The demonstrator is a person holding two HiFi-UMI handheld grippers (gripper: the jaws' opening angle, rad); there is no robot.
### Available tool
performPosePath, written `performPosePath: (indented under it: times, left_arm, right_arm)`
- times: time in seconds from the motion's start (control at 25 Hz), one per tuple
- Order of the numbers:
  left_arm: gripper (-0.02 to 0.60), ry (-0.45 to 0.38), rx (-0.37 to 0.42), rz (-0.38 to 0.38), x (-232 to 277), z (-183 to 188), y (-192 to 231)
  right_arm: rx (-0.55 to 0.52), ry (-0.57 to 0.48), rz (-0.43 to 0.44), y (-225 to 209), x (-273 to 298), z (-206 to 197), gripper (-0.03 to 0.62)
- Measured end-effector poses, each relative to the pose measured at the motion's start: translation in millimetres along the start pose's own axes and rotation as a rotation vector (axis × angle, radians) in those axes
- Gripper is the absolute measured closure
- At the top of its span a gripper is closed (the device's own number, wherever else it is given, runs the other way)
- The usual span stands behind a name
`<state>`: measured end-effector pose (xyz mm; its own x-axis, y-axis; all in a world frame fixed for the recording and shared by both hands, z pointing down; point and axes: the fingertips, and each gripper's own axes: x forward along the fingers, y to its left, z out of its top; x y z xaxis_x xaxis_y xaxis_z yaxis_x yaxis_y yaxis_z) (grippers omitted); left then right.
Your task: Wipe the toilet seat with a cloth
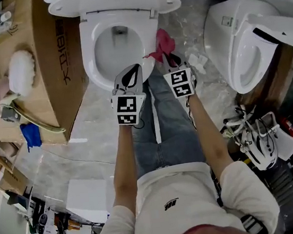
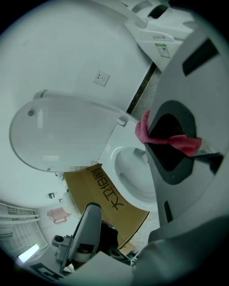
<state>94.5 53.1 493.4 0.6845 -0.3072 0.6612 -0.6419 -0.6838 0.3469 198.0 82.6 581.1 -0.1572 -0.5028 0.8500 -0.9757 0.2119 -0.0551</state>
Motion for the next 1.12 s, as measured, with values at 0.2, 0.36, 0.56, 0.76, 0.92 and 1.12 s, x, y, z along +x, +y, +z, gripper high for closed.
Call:
performPosePath:
  times: [0.2,0.36,0.56,0.76,0.92,1.12]
  left_arm:
    - [0.572,-0.026,0.017,0.012,-32,31,-7]
    - [0.572,-0.053,0.026,0.027,-59,62,-15]
    - [0.572,-0.104,0.053,0.048,-98,105,-24]
    - [0.572,-0.17,0.058,0.087,-138,142,-30]
    - [0.572,-0.236,0.07,0.13,-176,175,-33]
    - [0.572,-0.318,0.102,0.179,-226,211,-44]
  right_arm:
    - [-0.021,-0.079,0.006,7,-51,47,0.583]
    - [-0.069,-0.144,0.025,15,-96,92,0.583]
    - [-0.114,-0.241,0.048,25,-152,148,0.583]
    - [-0.171,-0.316,0.072,40,-200,192,0.583]
    - [-0.207,-0.379,0.126,57,-239,224,0.583]
    - [-0.251,-0.464,0.164,73,-292,258,0.583]
